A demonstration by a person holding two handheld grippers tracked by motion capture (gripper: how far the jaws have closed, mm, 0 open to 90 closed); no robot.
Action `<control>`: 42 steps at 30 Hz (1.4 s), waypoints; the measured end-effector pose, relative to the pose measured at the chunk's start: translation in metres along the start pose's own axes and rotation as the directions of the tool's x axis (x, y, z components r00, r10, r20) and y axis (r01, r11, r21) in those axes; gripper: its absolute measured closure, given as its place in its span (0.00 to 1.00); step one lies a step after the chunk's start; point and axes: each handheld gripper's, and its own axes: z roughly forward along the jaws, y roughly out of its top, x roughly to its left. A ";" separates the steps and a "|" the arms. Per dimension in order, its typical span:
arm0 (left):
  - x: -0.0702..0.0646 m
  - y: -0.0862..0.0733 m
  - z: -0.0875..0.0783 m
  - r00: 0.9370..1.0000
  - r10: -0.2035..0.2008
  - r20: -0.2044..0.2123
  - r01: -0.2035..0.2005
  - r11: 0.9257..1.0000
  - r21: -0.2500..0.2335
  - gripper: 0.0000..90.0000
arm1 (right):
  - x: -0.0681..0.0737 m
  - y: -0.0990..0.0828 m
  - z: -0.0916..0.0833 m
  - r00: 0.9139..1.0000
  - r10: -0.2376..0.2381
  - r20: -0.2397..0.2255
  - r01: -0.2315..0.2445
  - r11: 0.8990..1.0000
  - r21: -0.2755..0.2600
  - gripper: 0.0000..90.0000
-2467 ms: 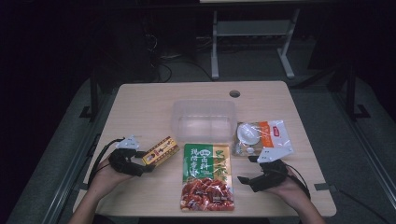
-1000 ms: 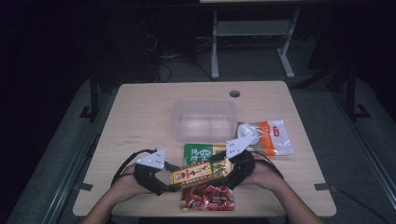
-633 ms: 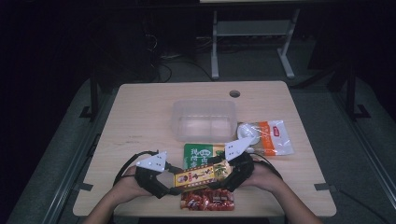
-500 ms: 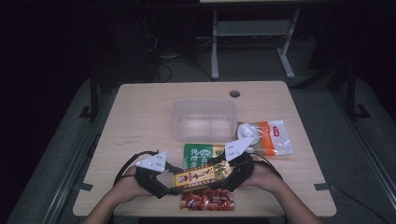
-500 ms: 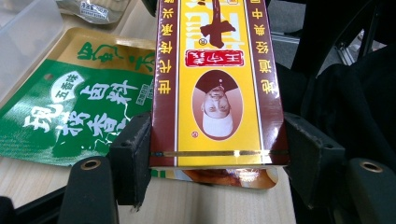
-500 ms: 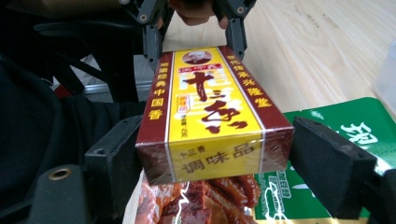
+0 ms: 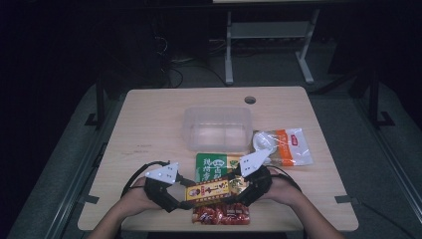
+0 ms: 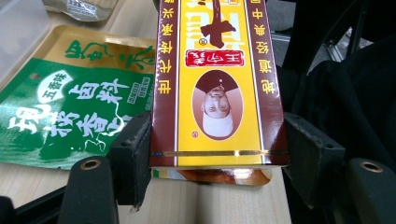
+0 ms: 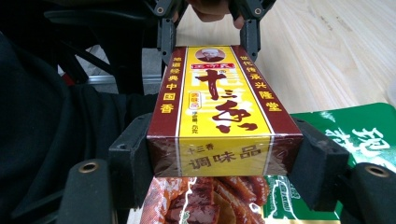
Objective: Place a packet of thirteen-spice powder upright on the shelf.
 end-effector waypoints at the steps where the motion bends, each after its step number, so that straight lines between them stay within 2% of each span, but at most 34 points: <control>1: 0.000 0.000 0.000 1.000 0.000 0.000 0.000 1.000 0.000 0.36 | 0.000 0.000 0.000 1.000 -0.001 0.001 0.001 1.000 0.005 0.35; 5: 0.001 -0.001 0.002 1.000 -0.001 0.007 0.001 1.000 0.004 0.35 | 0.001 0.000 0.001 1.000 -0.009 0.007 0.008 1.000 0.020 0.35; 10: 0.002 -0.001 0.003 1.000 -0.004 0.010 0.004 1.000 -0.005 0.35 | 0.002 0.001 -0.001 1.000 0.006 0.009 -0.006 1.000 0.013 0.35; 13: 0.002 -0.002 0.003 1.000 -0.011 -0.020 0.011 1.000 0.000 0.33 | 0.002 0.002 -0.002 1.000 -0.005 0.025 0.005 1.000 0.018 0.35; 16: 0.003 -0.006 -0.001 0.999 -0.024 -0.044 0.024 1.000 0.006 0.28 | 0.002 0.002 -0.005 0.999 0.014 0.049 -0.014 1.000 0.017 0.36; 17: 0.005 -0.007 -0.003 0.998 -0.018 -0.062 0.019 1.000 0.009 0.25 | 0.001 0.001 -0.005 0.999 0.013 0.052 -0.014 1.000 0.015 0.36; 18: 0.005 -0.007 -0.003 0.998 -0.018 -0.062 0.019 1.000 0.009 0.24 | 0.001 0.001 -0.005 0.999 0.013 0.052 -0.014 1.000 0.015 0.36; 19: 0.005 -0.010 -0.007 0.996 -0.042 -0.082 0.042 0.999 -0.004 0.23 | 0.000 0.000 -0.009 0.997 0.015 0.075 -0.017 1.000 0.020 0.36; 21: 0.007 -0.011 -0.010 0.995 -0.039 -0.089 0.039 0.999 0.002 0.22 | 0.000 0.000 -0.009 0.996 0.022 0.081 -0.023 1.000 0.020 0.36; 22: 0.008 -0.015 -0.014 0.993 -0.050 -0.109 0.050 0.999 0.003 0.22 | -0.001 -0.002 -0.012 0.995 0.033 0.099 -0.036 0.999 0.025 0.36; 23: 0.008 -0.015 -0.014 0.993 -0.050 -0.109 0.050 0.999 0.003 0.22 | -0.001 -0.002 -0.012 0.995 0.033 0.099 -0.036 0.999 0.025 0.36; 24: 0.009 -0.017 -0.016 0.991 -0.057 -0.121 0.058 0.998 0.006 0.22 | -0.001 -0.002 -0.013 0.993 0.049 0.105 -0.051 0.998 0.025 0.36; 26: 0.011 -0.022 -0.019 0.988 -0.075 -0.137 0.076 0.997 -0.001 0.22 | -0.003 -0.003 -0.016 0.992 0.048 0.119 -0.051 0.998 0.027 0.36; 27: 0.012 -0.024 -0.020 0.985 -0.094 -0.145 0.095 0.995 0.000 0.22 | -0.003 -0.004 -0.017 0.990 0.052 0.128 -0.055 0.998 0.023 0.36; 31: 0.016 -0.032 -0.023 0.977 -0.121 -0.177 0.126 0.992 0.018 0.22 | -0.005 -0.006 -0.026 0.985 0.076 0.152 -0.080 0.997 0.022 0.36; 32: 0.017 -0.033 -0.024 0.973 -0.134 -0.187 0.139 0.990 0.016 0.22 | -0.005 -0.006 -0.027 0.985 0.076 0.157 -0.081 0.996 0.024 0.36; 34: 0.018 -0.034 -0.025 0.971 -0.138 -0.193 0.143 0.990 0.013 0.22 | -0.006 -0.006 -0.029 0.984 0.076 0.161 -0.081 0.996 0.024 0.36; 35: 0.019 -0.034 -0.025 0.967 -0.151 -0.204 0.155 0.988 0.003 0.22 | -0.008 -0.004 -0.032 0.984 0.074 0.162 -0.080 0.996 0.027 0.36; 36: 0.019 -0.034 -0.024 0.967 -0.152 -0.206 0.155 0.988 0.002 0.22 | -0.010 -0.003 -0.033 0.984 0.060 0.169 -0.066 0.997 0.035 0.36; 42: 0.017 -0.035 -0.025 0.966 -0.151 -0.211 0.154 0.988 -0.002 0.22 | -0.013 0.003 -0.035 0.979 0.062 0.196 -0.071 0.997 0.040 0.35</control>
